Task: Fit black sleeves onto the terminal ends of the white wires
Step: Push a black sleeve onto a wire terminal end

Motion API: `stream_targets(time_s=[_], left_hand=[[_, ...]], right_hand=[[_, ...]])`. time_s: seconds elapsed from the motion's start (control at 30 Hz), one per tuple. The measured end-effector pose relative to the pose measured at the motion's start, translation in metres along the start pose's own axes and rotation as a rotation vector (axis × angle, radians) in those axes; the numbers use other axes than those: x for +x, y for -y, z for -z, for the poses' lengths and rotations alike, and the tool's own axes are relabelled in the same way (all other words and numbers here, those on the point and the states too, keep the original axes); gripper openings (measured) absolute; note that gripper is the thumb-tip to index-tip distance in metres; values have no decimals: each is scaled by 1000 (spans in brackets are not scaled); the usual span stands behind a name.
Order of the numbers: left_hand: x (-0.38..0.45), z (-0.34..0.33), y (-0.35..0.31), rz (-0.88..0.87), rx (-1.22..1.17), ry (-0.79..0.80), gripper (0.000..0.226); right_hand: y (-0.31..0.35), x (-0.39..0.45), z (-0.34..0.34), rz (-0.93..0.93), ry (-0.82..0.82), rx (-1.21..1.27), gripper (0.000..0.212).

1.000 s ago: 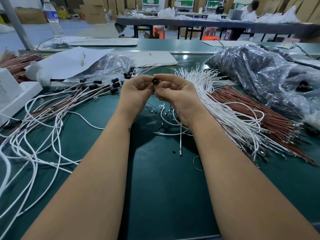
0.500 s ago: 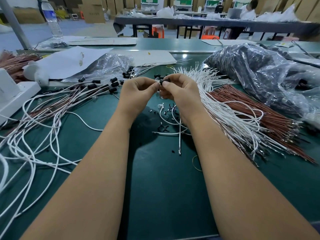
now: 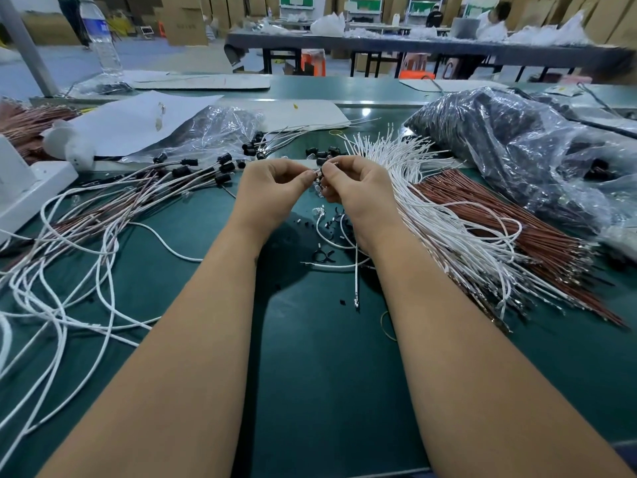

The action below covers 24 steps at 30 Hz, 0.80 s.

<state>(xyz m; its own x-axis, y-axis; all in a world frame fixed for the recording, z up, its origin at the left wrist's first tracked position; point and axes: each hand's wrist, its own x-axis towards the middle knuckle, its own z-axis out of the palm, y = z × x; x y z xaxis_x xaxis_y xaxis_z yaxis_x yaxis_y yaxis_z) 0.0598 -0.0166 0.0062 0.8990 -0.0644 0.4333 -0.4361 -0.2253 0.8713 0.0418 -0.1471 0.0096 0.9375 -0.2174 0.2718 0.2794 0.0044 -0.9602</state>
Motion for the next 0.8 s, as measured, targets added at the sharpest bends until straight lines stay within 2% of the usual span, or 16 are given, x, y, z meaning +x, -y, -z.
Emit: stream_targets(time_s=[0.2, 0.33, 0.57, 0.8], left_hand=[[-1, -7, -2, -26, 124, -21, 7], [-1, -8, -4, -63, 179, -40, 8], [1, -8, -1, -58, 217, -24, 6], [-2, -12, -3, -73, 230, -18, 8]], right_hand=[[-3, -2, 1, -5, -7, -88, 16], [-5, -2, 1, -7, -5, -126, 6], [-6, -2, 2, 27, -7, -129, 16], [-7, -2, 1, 37, 15, -142, 16]])
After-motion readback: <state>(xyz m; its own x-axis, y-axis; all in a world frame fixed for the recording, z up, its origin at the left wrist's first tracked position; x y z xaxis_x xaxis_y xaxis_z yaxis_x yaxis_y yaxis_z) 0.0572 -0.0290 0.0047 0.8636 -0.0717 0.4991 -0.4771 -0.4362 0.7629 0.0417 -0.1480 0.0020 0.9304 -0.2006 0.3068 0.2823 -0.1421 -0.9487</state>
